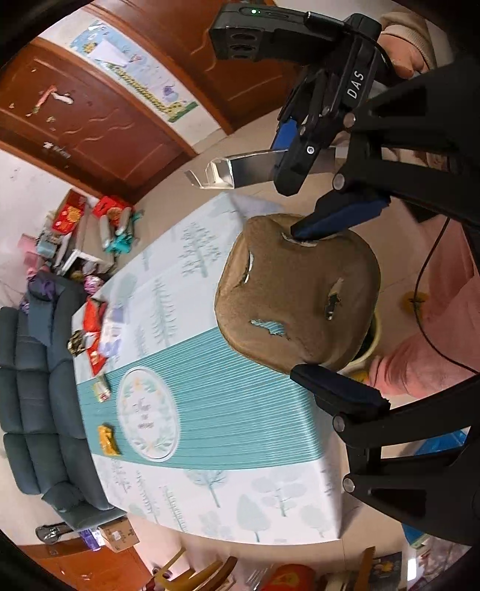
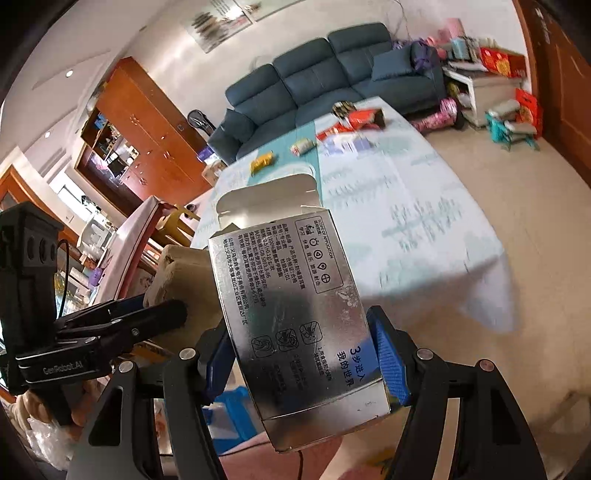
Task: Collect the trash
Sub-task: 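Carry the brown pulp tray and silver box over the black bin, then open both grippers to drop the pulp tray and silver box into the bin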
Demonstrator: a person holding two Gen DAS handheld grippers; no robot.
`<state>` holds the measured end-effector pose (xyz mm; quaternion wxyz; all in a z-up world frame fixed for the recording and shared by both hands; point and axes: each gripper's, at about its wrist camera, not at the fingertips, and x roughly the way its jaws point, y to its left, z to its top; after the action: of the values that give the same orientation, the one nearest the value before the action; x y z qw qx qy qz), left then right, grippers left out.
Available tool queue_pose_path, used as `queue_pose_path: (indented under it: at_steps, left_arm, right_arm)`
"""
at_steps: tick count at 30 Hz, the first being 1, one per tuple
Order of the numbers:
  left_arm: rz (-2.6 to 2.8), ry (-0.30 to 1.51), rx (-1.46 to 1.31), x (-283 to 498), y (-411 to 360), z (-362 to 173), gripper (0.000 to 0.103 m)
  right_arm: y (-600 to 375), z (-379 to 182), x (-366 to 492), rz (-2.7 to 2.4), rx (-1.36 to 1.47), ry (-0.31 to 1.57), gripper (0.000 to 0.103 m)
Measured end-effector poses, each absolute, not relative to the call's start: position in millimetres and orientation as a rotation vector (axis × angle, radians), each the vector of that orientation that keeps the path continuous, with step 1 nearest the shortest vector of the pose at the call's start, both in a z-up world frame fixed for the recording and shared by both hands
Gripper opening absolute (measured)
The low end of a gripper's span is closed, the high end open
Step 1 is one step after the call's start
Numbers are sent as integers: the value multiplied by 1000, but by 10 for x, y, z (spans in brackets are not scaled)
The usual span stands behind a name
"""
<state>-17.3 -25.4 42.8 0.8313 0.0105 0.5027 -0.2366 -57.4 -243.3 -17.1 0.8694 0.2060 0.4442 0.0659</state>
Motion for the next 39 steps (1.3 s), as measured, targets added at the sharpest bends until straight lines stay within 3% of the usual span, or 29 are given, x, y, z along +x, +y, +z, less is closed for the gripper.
queue_pose_path:
  at_steps: [8, 12, 17, 29, 39]
  left_arm:
    - [-517, 1145, 76, -349, -349, 173, 66]
    - [-508, 1209, 83, -280, -378, -224, 66]
    - [-488, 1257, 102, -250, -395, -956, 66]
    - [-359, 1378, 1, 17, -477, -3342, 67]
    - [-299, 1414, -11, 181, -396, -4428, 68]
  right_arm:
    - [-2405, -570, -885, 87, 486, 1012, 68]
    - [-2354, -988, -849, 37, 508, 1090, 68]
    - [-2325, -1697, -831, -47, 532, 1194, 68]
    - [-2359, -3969, -596, -209, 550, 1382, 69]
    - [-2245, -5151, -444, -207, 552, 1430, 78]
